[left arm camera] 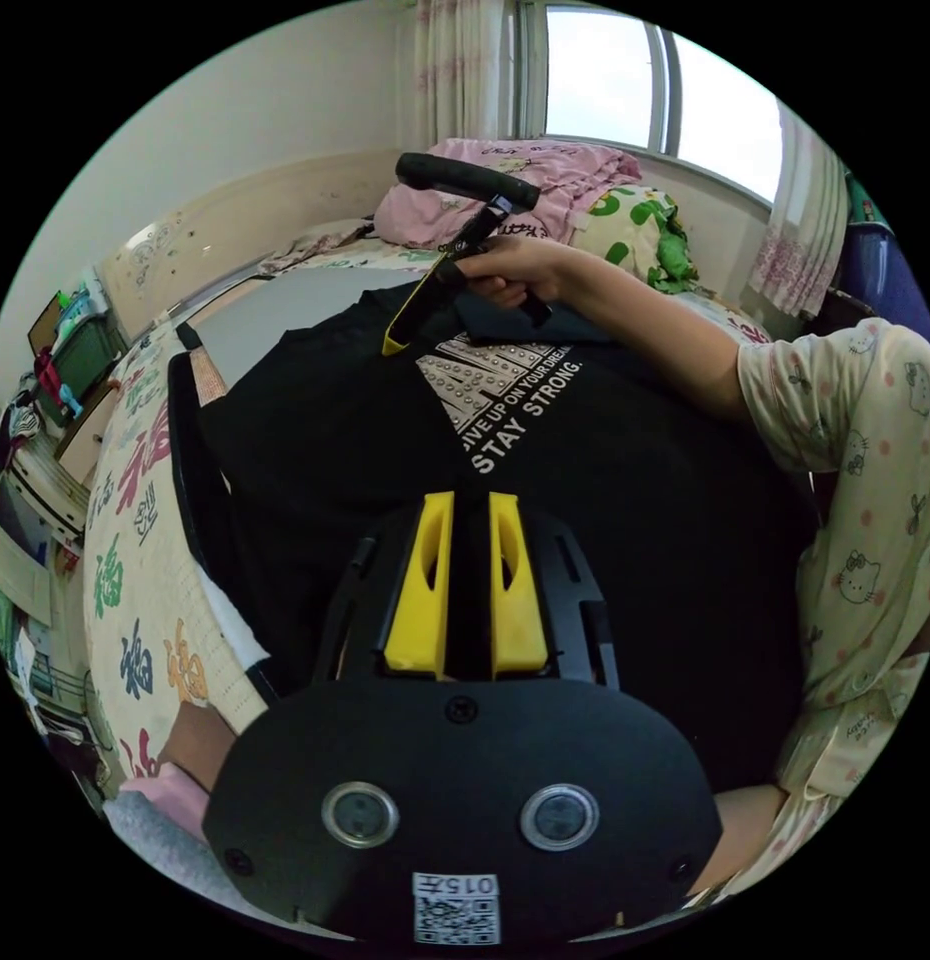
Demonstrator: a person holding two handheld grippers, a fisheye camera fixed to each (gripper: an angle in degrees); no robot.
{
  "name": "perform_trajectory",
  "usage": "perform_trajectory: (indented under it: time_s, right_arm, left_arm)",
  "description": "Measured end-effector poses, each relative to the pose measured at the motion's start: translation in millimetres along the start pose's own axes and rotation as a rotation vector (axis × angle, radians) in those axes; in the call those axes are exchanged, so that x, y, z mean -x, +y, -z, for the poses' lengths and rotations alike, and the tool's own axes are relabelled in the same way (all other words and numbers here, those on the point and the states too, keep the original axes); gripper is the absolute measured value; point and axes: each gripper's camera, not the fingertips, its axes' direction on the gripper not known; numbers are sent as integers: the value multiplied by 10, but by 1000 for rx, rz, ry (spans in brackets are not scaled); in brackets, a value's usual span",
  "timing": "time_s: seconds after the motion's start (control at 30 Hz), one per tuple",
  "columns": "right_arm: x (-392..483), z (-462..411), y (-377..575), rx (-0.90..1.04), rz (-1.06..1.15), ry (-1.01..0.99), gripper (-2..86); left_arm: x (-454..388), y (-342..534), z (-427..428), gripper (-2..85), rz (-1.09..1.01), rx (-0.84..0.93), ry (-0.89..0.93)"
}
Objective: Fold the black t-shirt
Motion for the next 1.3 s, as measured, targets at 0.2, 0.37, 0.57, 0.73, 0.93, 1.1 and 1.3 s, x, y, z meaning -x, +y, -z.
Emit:
perform_trajectory:
  time_s: [0.2, 0.37, 0.57, 0.73, 0.93, 1.1, 1.3]
  right_arm:
    - [178, 156, -67, -3, 8, -3, -9]
    - [340, 266, -137, 29, 7, 54, -10]
    - [639, 72, -340, 125, 27, 118, -7]
    - [618, 291, -317, 67, -18, 92, 44]
    - [-279, 1021, -17, -248, -263, -51, 86]
    - [-671, 1201, -74, -415, -345, 86, 124]
    - [-828, 765, -446, -162, -358, 111, 132]
  left_arm:
    - [102, 214, -94, 22, -25, -37, -2]
    - [188, 387, -246, 17, -62, -38, 18]
    - [376, 655, -445, 16, -79, -15, 29]
    - [840, 1058, 57, 26, 116, -224, 110]
    - [2175, 1154, 385, 66, 493, -262, -179]
    - [3527, 287, -492, 106, 454, -122, -214]
    - [4715, -175, -1831, 126, 523, 136, -76]
